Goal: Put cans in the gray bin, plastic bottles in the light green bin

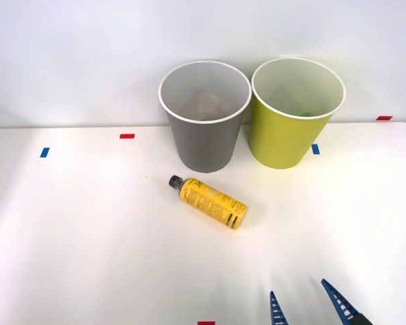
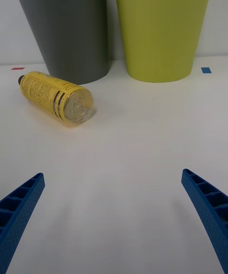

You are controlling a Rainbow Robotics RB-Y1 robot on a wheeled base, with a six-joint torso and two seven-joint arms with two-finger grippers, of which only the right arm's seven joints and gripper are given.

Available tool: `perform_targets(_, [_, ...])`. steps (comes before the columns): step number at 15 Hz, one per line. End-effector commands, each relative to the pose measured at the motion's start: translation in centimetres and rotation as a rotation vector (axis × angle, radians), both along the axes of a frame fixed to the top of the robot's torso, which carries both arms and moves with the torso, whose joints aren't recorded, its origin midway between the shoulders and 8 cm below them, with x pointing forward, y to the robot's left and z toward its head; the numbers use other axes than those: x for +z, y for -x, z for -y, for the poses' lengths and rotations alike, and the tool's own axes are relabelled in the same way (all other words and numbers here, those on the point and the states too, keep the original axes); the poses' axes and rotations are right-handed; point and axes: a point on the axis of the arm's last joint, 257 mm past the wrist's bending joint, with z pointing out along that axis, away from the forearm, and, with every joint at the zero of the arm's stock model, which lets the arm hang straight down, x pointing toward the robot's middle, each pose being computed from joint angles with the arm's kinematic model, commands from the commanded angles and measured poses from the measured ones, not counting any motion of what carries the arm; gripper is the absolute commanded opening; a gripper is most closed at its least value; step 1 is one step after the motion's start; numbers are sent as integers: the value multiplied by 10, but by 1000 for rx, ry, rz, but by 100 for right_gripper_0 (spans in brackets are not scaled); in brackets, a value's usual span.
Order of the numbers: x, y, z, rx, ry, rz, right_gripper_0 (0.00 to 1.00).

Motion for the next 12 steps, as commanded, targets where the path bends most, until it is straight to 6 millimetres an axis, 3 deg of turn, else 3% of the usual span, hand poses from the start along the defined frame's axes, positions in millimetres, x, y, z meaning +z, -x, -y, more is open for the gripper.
perform_targets(1, [0, 0, 0, 0, 0, 0, 100])
perform_targets(12, [0, 0, 0, 0, 0, 0, 100])
